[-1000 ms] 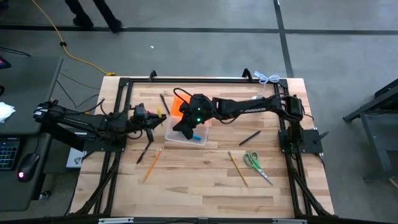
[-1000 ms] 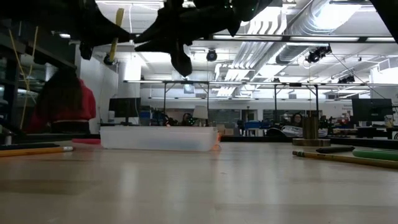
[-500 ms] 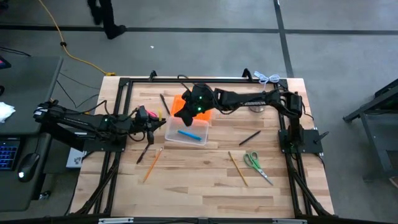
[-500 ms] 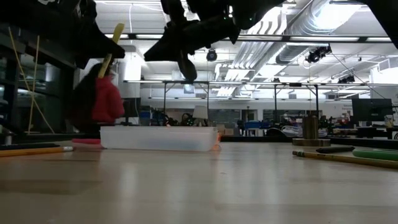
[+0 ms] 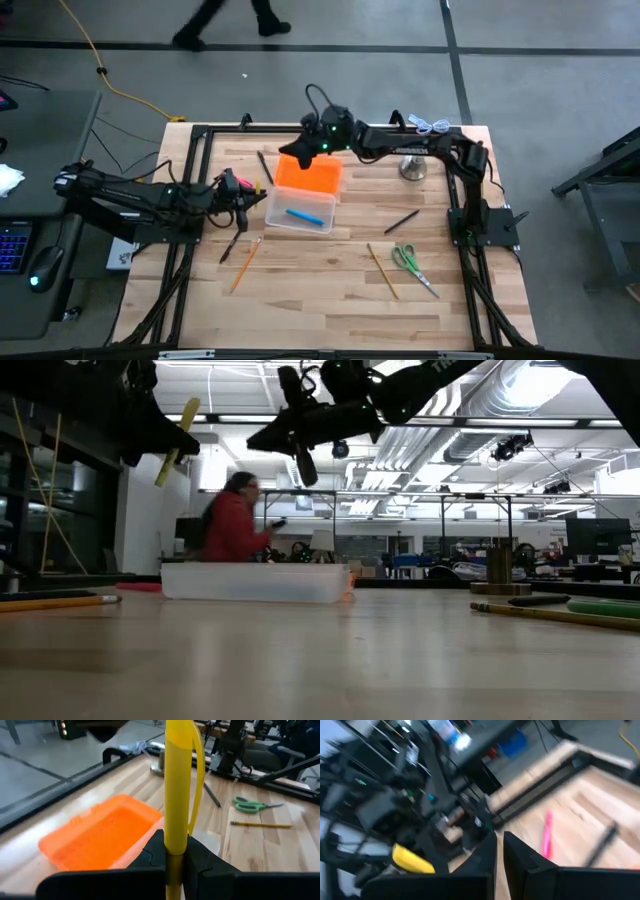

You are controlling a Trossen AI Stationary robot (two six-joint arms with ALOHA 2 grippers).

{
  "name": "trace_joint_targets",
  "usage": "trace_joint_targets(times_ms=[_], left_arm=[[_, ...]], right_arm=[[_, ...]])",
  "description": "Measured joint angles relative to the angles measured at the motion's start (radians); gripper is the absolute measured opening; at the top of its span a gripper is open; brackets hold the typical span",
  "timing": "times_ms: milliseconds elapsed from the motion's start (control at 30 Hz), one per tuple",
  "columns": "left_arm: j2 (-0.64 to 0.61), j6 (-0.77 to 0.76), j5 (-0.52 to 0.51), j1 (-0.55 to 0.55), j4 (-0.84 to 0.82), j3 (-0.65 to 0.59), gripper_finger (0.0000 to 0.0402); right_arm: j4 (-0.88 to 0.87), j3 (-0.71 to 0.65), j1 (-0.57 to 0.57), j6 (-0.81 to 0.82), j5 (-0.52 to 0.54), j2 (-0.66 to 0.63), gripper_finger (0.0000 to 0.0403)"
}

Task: Pick & place school supplies into a supply box
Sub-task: Put the yellow pen into the orange supply box

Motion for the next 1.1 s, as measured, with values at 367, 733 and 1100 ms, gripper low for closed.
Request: trace_joint_targets(times_ms=[367, 733, 1100], left_arm=[[0.224, 0.197, -0.039, 0.0, -0.176, 0.28, 0.0047], [0.54, 0.268, 0.03, 0.089, -0.33, 0.491, 0.0047], [0.705, 0.302, 0.191, 0.2, -0.367, 0.547, 0.0047]], right_arm=[[0.324, 0.0, -0.088, 0.104, -0.156, 0.0, 0.0001], [0.351, 0.0, -0.179, 0.109, -0.228, 0.0, 0.0], [0.232, 0.0, -0.258, 0.002, -0.309, 0.0, 0.0]])
